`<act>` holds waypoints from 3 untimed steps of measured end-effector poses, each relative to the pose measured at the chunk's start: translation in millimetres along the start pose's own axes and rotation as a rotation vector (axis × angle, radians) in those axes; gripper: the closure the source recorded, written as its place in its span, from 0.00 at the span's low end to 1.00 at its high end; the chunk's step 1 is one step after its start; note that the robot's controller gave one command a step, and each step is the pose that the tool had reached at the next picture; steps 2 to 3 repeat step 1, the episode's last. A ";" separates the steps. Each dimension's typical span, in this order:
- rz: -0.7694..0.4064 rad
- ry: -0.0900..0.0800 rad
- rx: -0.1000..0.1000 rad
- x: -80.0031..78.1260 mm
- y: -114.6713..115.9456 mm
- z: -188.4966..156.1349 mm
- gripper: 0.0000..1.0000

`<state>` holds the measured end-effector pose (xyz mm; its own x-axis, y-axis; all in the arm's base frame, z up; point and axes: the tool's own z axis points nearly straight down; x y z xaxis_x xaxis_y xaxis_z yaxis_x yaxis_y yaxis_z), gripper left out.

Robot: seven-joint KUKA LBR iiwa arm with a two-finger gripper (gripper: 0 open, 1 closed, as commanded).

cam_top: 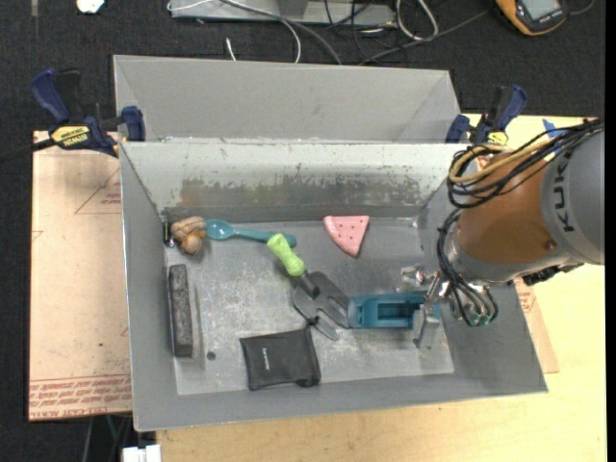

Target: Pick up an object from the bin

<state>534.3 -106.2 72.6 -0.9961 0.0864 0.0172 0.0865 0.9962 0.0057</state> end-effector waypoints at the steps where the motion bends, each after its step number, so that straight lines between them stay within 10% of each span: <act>1: 0.000 0.000 0.000 0.0 0.0 0.0 1.00; 3: 0.000 0.000 0.000 0.0 0.0 0.0 1.00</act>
Offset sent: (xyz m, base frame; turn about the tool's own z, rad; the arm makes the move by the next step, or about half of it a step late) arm 0.0000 0.0000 0.0000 0.0000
